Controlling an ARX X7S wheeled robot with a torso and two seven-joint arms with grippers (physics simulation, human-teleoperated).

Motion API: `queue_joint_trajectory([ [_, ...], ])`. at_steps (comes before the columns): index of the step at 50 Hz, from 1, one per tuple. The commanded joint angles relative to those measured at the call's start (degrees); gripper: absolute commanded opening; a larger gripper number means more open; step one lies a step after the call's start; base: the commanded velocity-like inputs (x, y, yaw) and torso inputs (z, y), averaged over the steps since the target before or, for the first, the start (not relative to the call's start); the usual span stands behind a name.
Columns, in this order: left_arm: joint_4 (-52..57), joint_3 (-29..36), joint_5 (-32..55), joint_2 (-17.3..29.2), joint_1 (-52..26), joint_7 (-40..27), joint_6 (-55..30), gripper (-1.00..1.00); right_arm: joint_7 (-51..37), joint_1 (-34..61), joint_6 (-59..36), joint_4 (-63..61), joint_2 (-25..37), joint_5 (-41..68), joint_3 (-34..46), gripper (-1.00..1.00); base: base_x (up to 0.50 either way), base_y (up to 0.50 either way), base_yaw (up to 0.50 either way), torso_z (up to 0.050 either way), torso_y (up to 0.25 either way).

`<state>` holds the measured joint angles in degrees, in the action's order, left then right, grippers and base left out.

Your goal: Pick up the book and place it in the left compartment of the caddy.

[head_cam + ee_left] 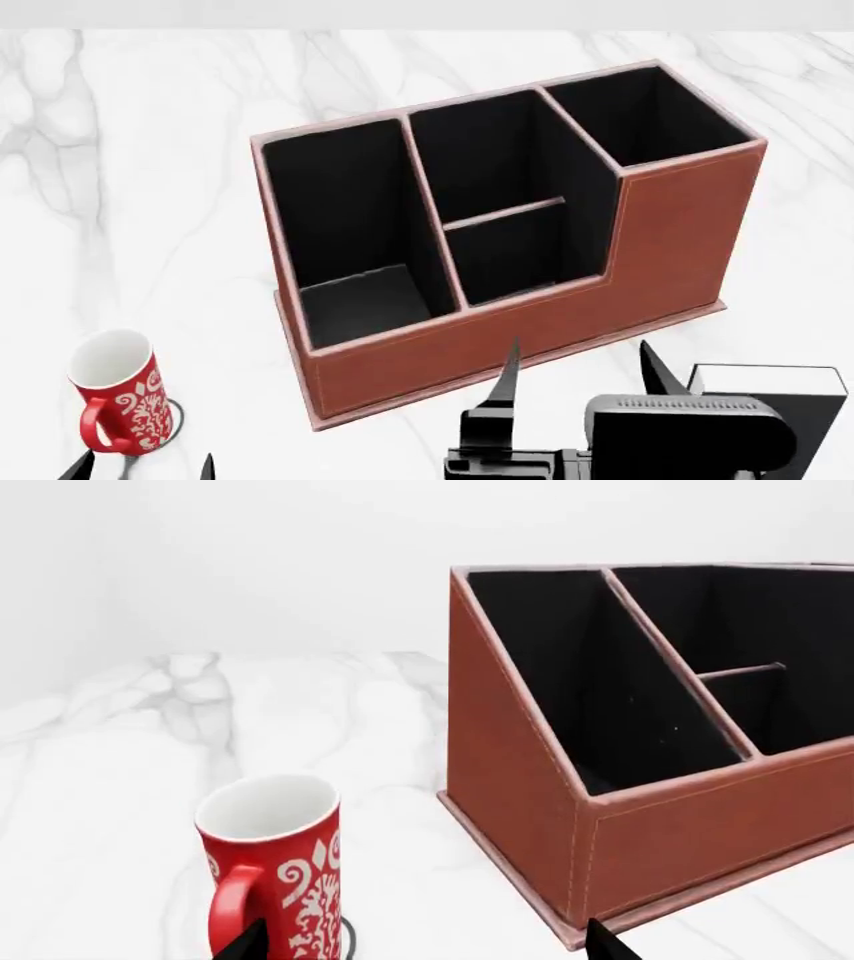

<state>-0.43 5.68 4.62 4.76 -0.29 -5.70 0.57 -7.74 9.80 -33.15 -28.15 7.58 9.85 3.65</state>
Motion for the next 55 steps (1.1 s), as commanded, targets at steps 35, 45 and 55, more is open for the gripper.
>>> queue_joint_trajectory([
  [35,-0.26,2.98,2.38,2.54,-0.38,-2.78,0.67,1.0,-2.06,4.71,-7.4,-5.04,2.13,3.26,0.78,1.0,0.0,-0.11,0.0,0.0,0.0],
  [45,-0.25,3.41,2.86,2.92,-0.47,-3.24,0.71,1.0,-2.75,4.82,-7.34,-5.06,2.33,3.19,1.37,1.0,0.0,-0.12,0.0,0.0,0.0],
  [55,-0.16,3.83,3.22,3.32,-0.43,-3.69,0.83,1.0,-3.37,4.96,-7.75,-4.91,2.42,3.49,1.72,1.0,0.22,0.0,0.0,0.0,0.0],
])
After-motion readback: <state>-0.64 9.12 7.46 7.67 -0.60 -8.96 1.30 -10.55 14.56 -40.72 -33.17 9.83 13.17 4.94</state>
